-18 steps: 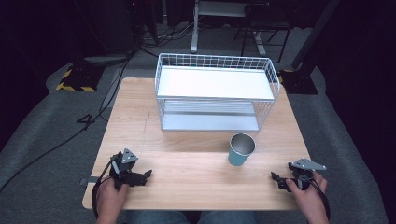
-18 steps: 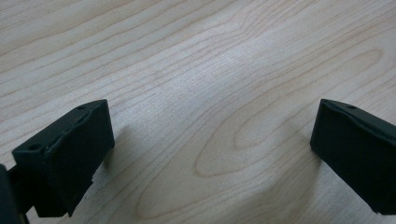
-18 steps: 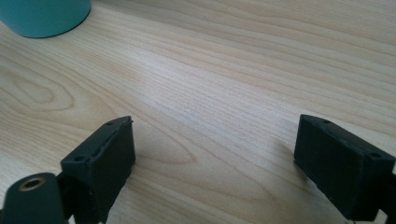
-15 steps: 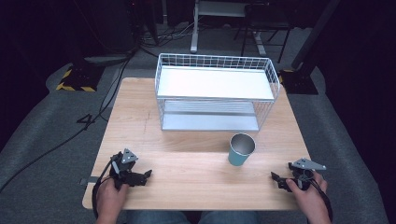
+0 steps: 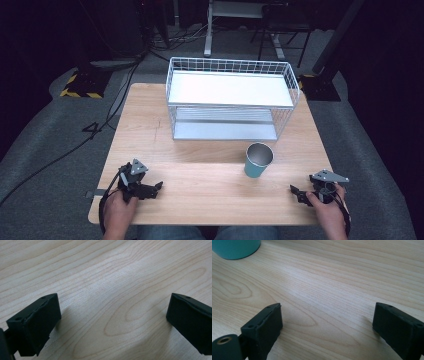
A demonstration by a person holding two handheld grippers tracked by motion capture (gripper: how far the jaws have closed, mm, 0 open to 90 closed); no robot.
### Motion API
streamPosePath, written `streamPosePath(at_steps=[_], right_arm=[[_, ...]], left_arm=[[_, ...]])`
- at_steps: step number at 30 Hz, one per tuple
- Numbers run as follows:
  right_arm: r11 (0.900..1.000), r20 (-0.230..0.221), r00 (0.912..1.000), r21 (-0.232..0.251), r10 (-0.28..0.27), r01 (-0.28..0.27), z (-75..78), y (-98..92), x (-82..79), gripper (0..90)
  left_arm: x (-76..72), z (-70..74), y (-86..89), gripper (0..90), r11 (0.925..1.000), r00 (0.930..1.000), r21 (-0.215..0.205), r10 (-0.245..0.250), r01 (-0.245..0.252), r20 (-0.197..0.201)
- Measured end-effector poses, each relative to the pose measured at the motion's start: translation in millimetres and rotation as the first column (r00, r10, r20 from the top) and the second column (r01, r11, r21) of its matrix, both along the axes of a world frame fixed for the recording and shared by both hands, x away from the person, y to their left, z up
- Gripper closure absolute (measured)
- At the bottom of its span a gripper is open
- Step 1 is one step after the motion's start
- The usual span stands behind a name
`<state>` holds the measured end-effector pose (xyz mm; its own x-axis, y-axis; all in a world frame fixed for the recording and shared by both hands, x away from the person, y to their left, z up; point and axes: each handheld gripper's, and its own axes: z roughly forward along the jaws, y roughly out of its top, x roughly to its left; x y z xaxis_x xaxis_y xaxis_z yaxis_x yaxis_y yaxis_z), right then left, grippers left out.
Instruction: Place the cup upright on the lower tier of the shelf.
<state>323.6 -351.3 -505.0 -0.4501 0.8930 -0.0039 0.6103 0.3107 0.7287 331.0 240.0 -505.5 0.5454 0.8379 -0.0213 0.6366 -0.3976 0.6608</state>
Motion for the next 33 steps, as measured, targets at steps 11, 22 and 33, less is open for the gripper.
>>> streamPosePath(at_steps=[11,22,33], right_arm=[[1.0,0.0,0.9997,0.013,0.022,-0.022,3.4,1.7,-1.4,9.6],[0.993,0.051,0.9939,0.066,0.098,-0.102,18.4,27.8,-1.3,9.6],[0.976,0.067,0.9794,0.096,0.19,-0.196,24.4,63.7,9.3,9.5]], left_arm=[[0.1,-0.3,-0.1,0.0,1.0,1.0,-0.003,0.001,-0.001,0.002],[0.0,-0.3,-0.1,0.0,1.0,1.0,-0.003,0.0,0.0,0.002],[-1.9,-0.7,-0.9,0.0,0.9998,0.9998,-0.009,0.018,-0.018,0.001]])
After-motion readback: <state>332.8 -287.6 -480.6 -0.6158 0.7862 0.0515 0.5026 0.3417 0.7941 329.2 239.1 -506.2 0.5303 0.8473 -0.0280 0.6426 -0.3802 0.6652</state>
